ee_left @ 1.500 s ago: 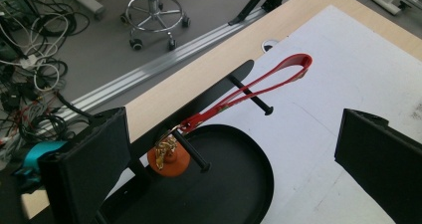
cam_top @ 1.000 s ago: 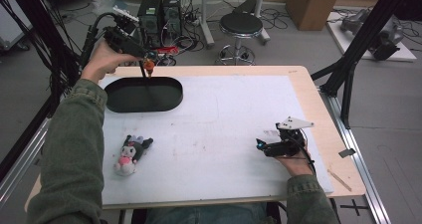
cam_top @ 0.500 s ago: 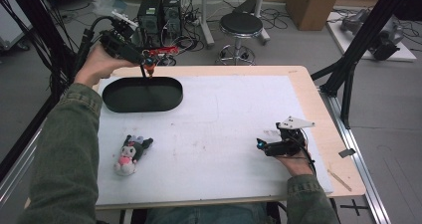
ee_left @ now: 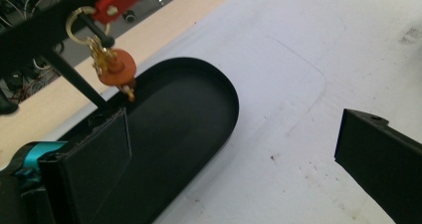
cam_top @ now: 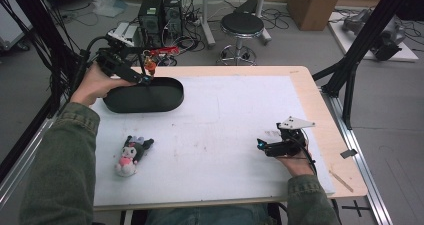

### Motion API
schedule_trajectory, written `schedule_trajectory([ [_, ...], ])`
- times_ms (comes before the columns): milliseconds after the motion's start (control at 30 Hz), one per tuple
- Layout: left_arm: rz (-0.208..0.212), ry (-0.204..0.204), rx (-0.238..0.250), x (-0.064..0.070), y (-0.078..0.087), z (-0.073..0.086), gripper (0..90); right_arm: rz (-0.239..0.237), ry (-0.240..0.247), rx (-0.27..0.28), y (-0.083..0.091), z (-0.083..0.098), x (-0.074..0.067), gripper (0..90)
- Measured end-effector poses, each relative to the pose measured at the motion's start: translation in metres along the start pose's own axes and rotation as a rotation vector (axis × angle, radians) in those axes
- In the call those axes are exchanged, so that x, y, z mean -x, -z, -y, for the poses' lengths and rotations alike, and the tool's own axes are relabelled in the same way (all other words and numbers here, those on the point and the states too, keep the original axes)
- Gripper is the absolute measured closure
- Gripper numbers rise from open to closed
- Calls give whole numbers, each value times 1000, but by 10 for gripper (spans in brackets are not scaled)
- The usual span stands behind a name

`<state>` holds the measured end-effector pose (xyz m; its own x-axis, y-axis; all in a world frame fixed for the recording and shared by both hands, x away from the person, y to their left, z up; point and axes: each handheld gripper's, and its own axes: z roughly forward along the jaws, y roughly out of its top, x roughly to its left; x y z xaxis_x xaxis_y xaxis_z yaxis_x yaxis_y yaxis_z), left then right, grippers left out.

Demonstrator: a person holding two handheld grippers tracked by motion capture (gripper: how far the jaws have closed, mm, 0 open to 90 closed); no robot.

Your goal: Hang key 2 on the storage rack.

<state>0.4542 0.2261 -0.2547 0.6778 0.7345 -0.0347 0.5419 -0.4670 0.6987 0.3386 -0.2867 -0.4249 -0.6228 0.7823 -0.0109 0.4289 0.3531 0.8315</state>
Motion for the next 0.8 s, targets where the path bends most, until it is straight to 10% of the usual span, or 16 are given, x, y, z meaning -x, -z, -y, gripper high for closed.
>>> schedule_trajectory([
  [800, -10, 121, -28, 22, 1, 62, 17, 5, 4, 2, 0, 0, 0, 7],
])
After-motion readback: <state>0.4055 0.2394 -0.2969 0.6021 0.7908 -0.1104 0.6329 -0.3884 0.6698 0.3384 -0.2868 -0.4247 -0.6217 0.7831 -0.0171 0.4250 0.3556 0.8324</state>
